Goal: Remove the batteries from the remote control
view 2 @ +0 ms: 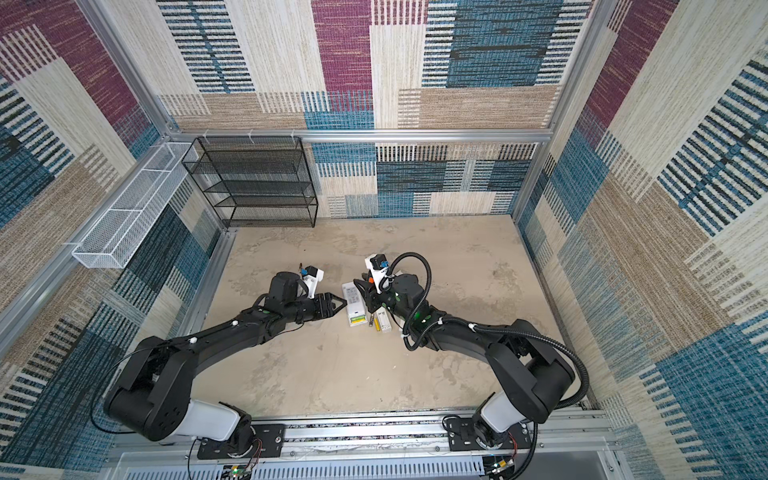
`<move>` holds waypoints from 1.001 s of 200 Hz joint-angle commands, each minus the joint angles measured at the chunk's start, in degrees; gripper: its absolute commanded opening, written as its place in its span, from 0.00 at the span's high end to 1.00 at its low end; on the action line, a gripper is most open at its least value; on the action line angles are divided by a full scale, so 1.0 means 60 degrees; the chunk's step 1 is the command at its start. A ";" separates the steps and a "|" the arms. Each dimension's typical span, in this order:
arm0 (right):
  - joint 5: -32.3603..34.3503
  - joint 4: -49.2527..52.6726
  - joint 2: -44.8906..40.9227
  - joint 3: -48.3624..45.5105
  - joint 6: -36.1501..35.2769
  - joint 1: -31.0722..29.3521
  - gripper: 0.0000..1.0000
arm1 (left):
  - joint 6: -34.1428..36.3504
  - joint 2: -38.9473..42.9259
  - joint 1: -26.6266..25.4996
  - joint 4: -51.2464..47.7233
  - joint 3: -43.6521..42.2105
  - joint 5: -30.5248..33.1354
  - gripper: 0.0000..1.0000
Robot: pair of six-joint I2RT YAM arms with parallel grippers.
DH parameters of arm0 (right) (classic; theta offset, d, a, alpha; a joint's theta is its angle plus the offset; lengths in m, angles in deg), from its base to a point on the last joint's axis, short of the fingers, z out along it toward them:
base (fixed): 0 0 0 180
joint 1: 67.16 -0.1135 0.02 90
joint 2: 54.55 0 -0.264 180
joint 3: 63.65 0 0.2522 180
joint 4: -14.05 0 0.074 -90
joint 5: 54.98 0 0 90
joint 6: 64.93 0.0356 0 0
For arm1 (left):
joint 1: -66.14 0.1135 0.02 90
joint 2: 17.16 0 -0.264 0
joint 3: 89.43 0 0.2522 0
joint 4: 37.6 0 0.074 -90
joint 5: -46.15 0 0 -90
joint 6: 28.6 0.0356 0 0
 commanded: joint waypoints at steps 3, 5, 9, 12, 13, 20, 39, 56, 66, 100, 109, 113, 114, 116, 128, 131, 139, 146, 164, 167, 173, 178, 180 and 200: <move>-0.0293 -0.1352 0.0294 -0.0077 -0.0671 -0.0027 1.00 | -0.0563 -0.0467 0.0020 -0.0437 0.0418 -0.0244 0.37; -0.0313 -0.1395 0.0325 -0.0100 -0.0690 -0.0027 1.00 | -0.0574 -0.0506 0.0011 -0.0468 0.0440 -0.0230 0.37; -0.0350 -0.1495 0.0387 -0.0141 -0.0715 -0.0027 1.00 | -0.0571 -0.0561 0.0007 -0.0499 0.0481 -0.0184 0.37; -0.0375 -0.1580 0.0439 -0.0180 -0.0741 -0.0027 1.00 | -0.0575 -0.0611 0.0007 -0.0513 0.0505 -0.0172 0.37; -0.0398 -0.1602 0.0455 -0.0195 -0.0748 -0.0019 1.00 | -0.0584 -0.0619 0.0007 -0.0515 0.0508 -0.0162 0.37; -0.0481 -0.1733 0.0559 -0.0238 -0.0809 -0.0027 1.00 | -0.0631 -0.0729 0.0018 -0.0570 0.0560 -0.0103 0.37; -0.0634 -0.1771 0.0906 -0.0102 -0.0896 -0.0014 1.00 | -0.0692 -0.1028 0.0011 -0.0736 0.0711 -0.0085 0.38; -0.0578 -0.1839 0.1153 -0.0004 -0.0902 -0.0012 1.00 | -0.0770 -0.1223 0.0020 -0.0726 0.0778 -0.0129 0.38; -0.0575 -0.1875 0.1263 0.0050 -0.0887 -0.0017 1.00 | -0.0795 -0.1318 0.0007 -0.0745 0.0789 -0.0137 0.39; -0.0447 -0.1806 0.1537 0.0268 -0.0865 -0.0013 1.00 | -0.0802 -0.1569 0.0007 -0.0737 0.0869 -0.0195 0.40; -0.0332 -0.1689 0.1556 0.0339 -0.0825 -0.0012 1.00 | -0.0819 -0.1620 0.0021 -0.0751 0.0898 -0.0206 0.40; -0.0288 -0.1662 0.1568 0.0348 -0.0807 -0.0012 1.00 | -0.0819 -0.1643 0.0016 -0.0752 0.0906 -0.0210 0.40; -0.0279 -0.1655 0.1562 0.0361 -0.0808 -0.0012 1.00 | -0.0823 -0.1640 0.0012 -0.0752 0.0906 -0.0218 0.40; -0.0247 -0.1654 0.1568 0.0365 -0.0794 -0.0016 1.00 | -0.0815 -0.1657 0.0012 -0.0752 0.0903 -0.0220 0.40; -0.0109 -0.1522 0.1585 0.0399 -0.0708 -0.0012 1.00 | -0.0825 -0.1691 0.0007 -0.0752 0.0919 -0.0224 0.40; -0.0087 -0.1503 0.1585 0.0403 -0.0707 -0.0016 1.00 | -0.0816 -0.1708 0.0015 -0.0752 0.0926 -0.0225 0.41; -0.0037 -0.1410 0.1585 0.0420 -0.0688 -0.0012 1.00 | -0.0816 -0.1711 0.0011 -0.0752 0.0922 -0.0241 0.41; -0.0027 -0.1358 0.1570 0.0437 -0.0658 -0.0012 1.00 | -0.0816 -0.1744 0.0008 -0.0752 0.0925 -0.0257 0.41; 0.0075 -0.1182 0.1512 0.0406 -0.0509 -0.0012 1.00 | -0.0814 -0.1797 0.0009 -0.0752 0.0911 -0.0302 0.41; 0.0096 -0.1144 0.1506 0.0412 -0.0481 -0.0012 1.00 | -0.0816 -0.1809 0.0007 -0.0752 0.0893 -0.0314 0.41; 0.0120 -0.1086 0.1486 0.0398 -0.0443 -0.0012 1.00 | -0.0813 -0.1813 0.0012 -0.0756 0.0897 -0.0328 0.41; 0.0139 -0.1061 0.1495 0.0392 -0.0414 -0.0014 1.00 | -0.0814 -0.1825 0.0011 -0.0753 0.0867 -0.0328 0.41; 0.0136 -0.1055 0.1496 0.0380 -0.0399 -0.0012 1.00 | -0.0820 -0.1827 0.0016 -0.0752 0.0871 -0.0328 0.41; 0.0181 -0.0989 0.1533 0.0350 -0.0330 -0.0012 1.00 | -0.0842 -0.1842 0.0007 -0.0746 0.0847 -0.0351 0.42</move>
